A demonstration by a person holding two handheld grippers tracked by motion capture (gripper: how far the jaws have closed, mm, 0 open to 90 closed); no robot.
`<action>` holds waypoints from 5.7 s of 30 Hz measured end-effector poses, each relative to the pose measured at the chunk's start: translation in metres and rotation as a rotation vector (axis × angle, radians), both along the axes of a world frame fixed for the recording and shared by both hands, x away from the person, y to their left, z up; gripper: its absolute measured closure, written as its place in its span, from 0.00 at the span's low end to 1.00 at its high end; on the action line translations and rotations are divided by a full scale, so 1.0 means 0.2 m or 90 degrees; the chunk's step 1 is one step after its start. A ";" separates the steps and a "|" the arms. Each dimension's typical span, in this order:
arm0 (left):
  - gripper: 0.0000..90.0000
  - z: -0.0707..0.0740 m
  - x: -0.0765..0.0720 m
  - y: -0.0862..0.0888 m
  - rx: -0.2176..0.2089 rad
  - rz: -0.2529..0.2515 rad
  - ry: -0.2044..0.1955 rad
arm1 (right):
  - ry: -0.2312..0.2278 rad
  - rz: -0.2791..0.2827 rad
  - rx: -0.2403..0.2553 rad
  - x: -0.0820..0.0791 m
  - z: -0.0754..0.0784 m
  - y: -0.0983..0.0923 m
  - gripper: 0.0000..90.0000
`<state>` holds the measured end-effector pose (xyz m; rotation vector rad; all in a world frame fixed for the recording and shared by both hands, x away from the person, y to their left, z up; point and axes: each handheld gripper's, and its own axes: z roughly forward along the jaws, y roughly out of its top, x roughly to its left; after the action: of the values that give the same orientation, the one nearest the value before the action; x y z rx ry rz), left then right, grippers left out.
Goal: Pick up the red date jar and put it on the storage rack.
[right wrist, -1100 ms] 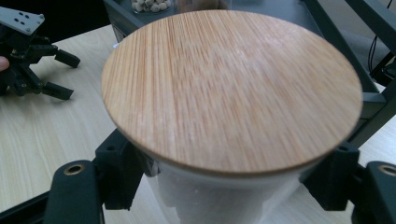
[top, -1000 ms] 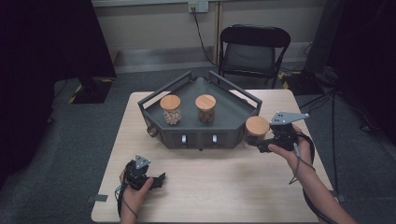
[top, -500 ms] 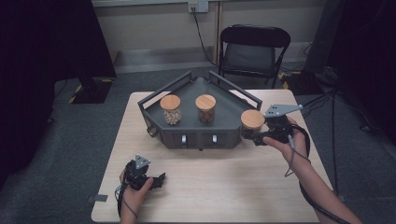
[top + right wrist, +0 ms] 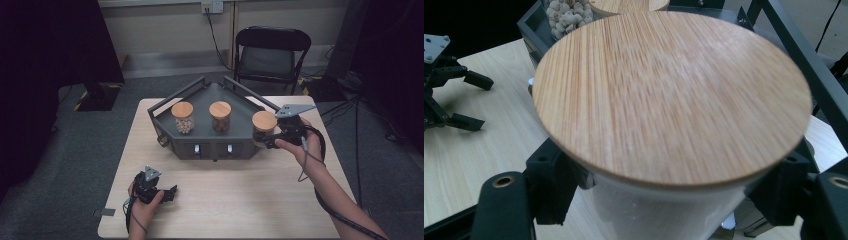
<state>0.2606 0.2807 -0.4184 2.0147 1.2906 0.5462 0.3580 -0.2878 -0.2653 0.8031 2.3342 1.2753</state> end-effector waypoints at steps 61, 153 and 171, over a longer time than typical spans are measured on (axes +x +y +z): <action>0.00 0.00 0.00 0.00 0.000 -0.002 0.000 | 0.012 -0.041 0.000 0.27 -0.05 0.21 0.28; 0.00 0.00 0.00 0.00 0.000 -0.002 0.000 | 0.021 -0.078 0.018 0.22 -0.12 0.20 0.02; 0.00 0.00 0.00 0.00 0.000 -0.002 0.000 | -0.001 -0.068 0.040 0.10 -0.14 0.13 0.02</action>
<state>0.2607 0.2813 -0.4184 2.0170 1.2862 0.5452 0.3780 -0.2615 -0.2930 0.9329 2.2272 1.3095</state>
